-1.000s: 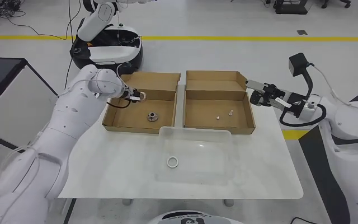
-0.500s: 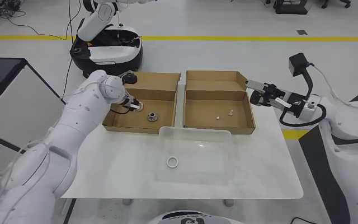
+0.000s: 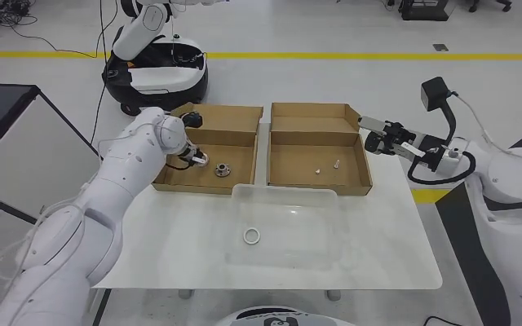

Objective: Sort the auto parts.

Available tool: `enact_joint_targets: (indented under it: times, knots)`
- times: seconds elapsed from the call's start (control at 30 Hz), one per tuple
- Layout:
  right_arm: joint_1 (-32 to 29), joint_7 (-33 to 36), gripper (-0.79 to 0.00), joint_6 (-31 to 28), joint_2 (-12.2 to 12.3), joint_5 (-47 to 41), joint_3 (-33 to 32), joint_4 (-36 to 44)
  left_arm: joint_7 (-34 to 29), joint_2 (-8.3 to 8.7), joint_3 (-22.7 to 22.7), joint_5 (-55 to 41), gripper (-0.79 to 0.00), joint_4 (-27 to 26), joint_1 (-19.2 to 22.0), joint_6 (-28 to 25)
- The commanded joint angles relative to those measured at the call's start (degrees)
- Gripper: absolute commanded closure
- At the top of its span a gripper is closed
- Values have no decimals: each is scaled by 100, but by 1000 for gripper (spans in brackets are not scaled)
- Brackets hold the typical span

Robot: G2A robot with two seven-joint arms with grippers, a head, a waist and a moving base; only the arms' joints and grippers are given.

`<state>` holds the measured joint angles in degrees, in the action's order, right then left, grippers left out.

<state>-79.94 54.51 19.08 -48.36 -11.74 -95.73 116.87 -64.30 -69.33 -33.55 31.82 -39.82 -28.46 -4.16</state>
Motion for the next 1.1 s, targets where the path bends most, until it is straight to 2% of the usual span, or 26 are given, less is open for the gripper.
enact_joint_targets:
  times: [0.0,0.17,0.27,0.33,0.6,0.7,0.73,0.9,1.07]
  knots:
    - [0,0,-785,0,0,0,0,0,47,-25,12,34,0,61,-3,-34]
    - [0,0,-785,0,0,0,0,0,64,-79,11,50,0,184,-8,-66]
    - [0,0,-785,0,0,0,0,0,78,-103,0,69,-354,233,-1,-75]
    - [0,0,-785,0,0,0,0,0,65,-115,-8,76,-489,259,-5,-113]
    - [0,0,-785,0,0,0,0,0,160,-127,-118,81,-557,298,-24,-66]
    - [0,0,-785,0,0,0,0,0,229,-109,-195,104,-662,195,15,-77]
    - [0,0,-785,0,0,0,0,0,238,-102,-226,98,-776,116,24,-85]
    - [0,0,-785,0,0,0,0,0,260,9,-436,205,-785,-436,36,-63]
    - [0,0,-785,0,0,0,0,0,125,211,-772,199,-785,-1578,-244,-199]
